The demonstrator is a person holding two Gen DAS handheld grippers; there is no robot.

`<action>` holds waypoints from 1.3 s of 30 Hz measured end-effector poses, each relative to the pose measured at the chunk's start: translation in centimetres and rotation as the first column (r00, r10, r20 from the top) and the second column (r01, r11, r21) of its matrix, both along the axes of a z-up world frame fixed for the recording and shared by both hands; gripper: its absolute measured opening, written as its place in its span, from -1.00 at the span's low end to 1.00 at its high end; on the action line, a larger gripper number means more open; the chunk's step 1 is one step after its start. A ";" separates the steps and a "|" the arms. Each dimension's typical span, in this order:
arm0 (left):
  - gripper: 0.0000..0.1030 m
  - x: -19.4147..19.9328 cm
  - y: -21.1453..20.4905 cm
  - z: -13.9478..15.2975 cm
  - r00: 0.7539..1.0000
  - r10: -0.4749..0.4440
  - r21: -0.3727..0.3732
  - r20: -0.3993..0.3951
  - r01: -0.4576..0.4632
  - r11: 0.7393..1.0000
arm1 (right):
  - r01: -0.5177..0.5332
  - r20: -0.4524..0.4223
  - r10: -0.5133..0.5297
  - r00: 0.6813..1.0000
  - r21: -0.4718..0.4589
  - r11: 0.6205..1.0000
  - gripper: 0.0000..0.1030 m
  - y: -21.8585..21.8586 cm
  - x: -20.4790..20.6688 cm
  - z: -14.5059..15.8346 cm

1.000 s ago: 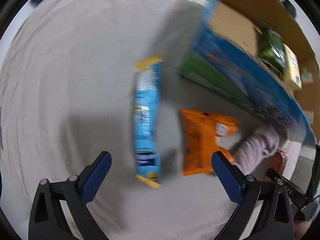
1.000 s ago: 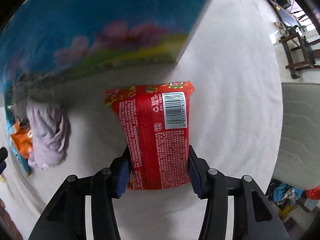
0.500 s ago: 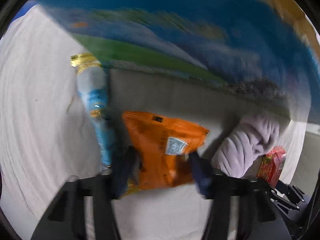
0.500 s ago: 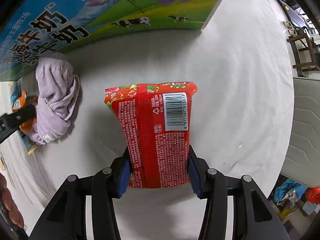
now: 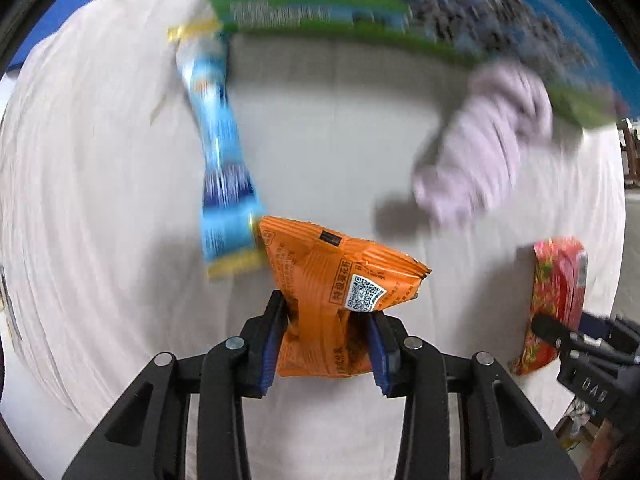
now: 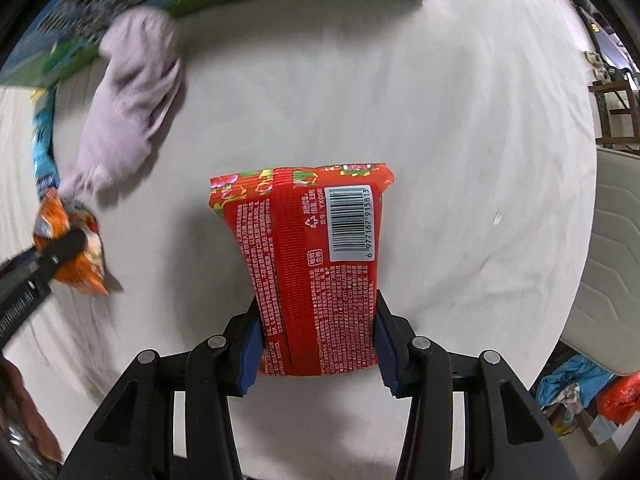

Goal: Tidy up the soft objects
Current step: 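Grasp the orange snack bag with the left tool while the right tool grasps the red snack bag, then carry both bags into the box and open both tools to release them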

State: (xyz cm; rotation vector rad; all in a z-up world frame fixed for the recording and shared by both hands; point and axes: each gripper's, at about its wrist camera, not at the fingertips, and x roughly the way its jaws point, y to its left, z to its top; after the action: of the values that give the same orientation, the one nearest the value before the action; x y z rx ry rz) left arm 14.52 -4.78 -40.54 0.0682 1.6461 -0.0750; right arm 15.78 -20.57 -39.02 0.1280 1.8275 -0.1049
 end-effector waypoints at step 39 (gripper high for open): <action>-0.37 9.1 -1.5 23.8 0.930 -0.049 -0.184 0.365 0.123 0.975 | -0.077 0.391 0.036 0.920 0.089 0.993 -0.06 1.5 7.8 21.8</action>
State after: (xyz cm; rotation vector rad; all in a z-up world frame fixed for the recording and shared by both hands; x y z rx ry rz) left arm 23.60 -6.25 -16.78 -0.0033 1.2607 -0.2833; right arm 23.62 -19.10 -17.21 0.1563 1.4362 0.0538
